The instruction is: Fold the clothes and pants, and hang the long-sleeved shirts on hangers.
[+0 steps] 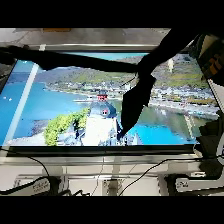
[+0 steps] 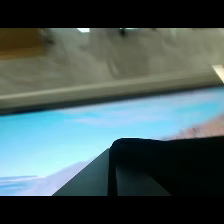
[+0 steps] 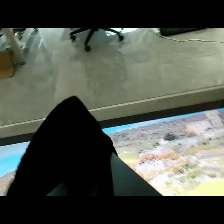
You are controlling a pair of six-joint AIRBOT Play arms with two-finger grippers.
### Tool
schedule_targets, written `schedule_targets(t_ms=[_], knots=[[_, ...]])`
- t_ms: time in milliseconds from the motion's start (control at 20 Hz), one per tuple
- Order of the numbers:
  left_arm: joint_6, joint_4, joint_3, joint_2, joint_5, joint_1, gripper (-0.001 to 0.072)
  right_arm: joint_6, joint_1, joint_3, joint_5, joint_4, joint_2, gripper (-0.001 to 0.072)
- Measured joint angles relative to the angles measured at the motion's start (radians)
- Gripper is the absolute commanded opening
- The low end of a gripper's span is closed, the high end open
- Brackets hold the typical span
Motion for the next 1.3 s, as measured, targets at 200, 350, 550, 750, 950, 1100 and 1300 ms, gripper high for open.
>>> schedule_targets(t_ms=[200, 350, 550, 750, 950, 1100, 1300], knots=[[-0.09, -0.057, -0.039, 0.01, 0.02, 0.089, 0.0007, 0.03, -0.097, -0.021, 0.209, 0.0, 0.008, 0.0018], [-0.192, 0.047, -0.09, -0.003, -0.073, 0.11, 0.0007, 0.04, -0.143, -0.087, 0.409, 0.0, 0.008, 0.0018], [-0.259, 0.166, -0.129, -0.054, -0.266, 0.115, 0.0004, 0.007, -0.154, -0.213, 0.573, -0.005, 0.011, 0.0017], [-0.29, 0.267, -0.14, -0.052, -0.362, 0.115, 0.0003, -0.05, -0.142, -0.394, 0.594, -0.003, 0.094, 0.0017], [-0.328, 0.456, -0.163, 0.009, -0.415, 0.115, 0.0003, -0.077, -0.155, -0.64, 0.538, -0.005, 0.297, 0.0018], [-0.347, 0.577, -0.258, 0.045, -0.443, 0.115, 0.0004, -0.081, -0.179, -0.863, 0.502, -0.012, 0.475, 0.0018], [-0.327, 0.649, -0.434, 0.06, -0.45, 0.115, 0.0007, -0.068, -0.211, -1.152, 0.471, -0.024, 0.67, 0.0018]])
